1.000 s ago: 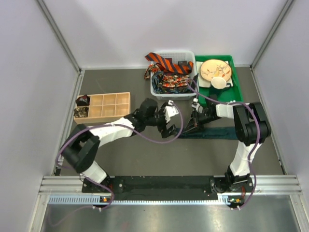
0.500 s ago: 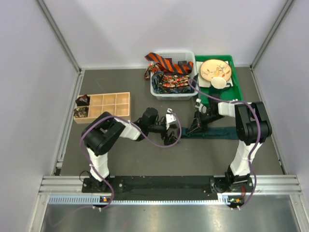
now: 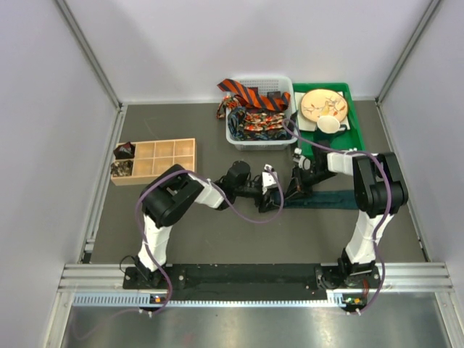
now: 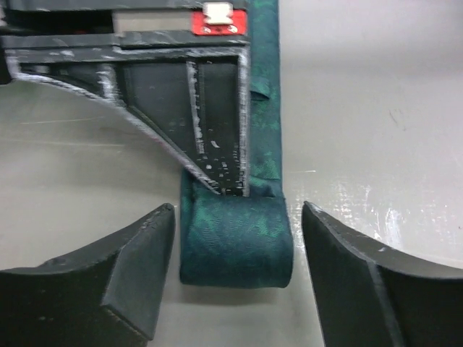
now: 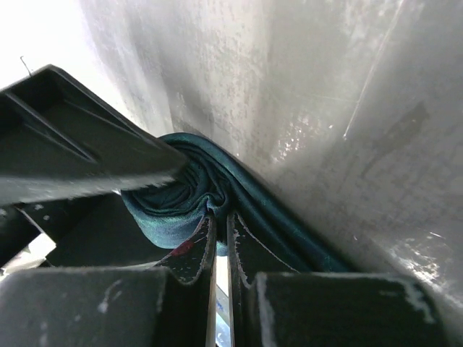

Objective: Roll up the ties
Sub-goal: Roll the tie at the center of the board.

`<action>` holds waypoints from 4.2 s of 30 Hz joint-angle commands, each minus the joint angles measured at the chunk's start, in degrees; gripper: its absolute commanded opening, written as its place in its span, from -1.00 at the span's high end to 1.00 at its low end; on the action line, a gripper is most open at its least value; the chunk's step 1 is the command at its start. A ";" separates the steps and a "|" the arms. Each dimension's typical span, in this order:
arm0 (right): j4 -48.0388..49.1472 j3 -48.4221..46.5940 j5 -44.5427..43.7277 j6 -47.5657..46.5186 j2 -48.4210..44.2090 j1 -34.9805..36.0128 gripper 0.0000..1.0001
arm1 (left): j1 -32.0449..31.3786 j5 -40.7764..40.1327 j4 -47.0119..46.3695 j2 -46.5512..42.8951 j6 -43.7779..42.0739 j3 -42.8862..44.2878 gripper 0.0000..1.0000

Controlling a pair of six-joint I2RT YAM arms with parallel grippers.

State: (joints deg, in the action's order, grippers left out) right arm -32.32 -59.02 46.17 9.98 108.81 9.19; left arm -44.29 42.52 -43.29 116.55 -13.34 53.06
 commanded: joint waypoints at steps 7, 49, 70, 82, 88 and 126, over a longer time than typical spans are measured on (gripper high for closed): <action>1.03 -1.00 -12.69 -3.65 2.45 -0.05 1.00 | -2.02 -2.35 6.35 4.29 -5.28 5.82 -0.18; 17.90 6.02 7.70 14.63 -5.02 5.93 0.11 | -5.45 -22.04 59.46 -0.80 -17.68 16.73 0.46; 10.52 5.59 -5.56 7.87 -2.82 3.03 1.00 | -1.51 -13.63 47.35 -5.89 -12.15 11.11 -0.64; 10.17 5.94 -9.87 7.43 -3.96 1.44 1.00 | 1.40 -2.18 24.15 -7.40 -8.72 3.81 -0.69; 10.43 5.59 -10.58 7.16 -3.26 1.44 1.00 | 1.23 0.72 17.03 -3.62 -5.91 5.91 -0.64; 12.44 6.64 12.36 11.11 -9.24 -1.55 -0.18 | -1.50 -18.00 56.99 -0.28 -15.13 15.23 0.49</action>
State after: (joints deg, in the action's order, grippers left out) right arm -26.46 -53.60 53.21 16.38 99.96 5.56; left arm -45.71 30.63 0.71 113.03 -27.90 67.09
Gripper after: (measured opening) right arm 0.586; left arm 0.448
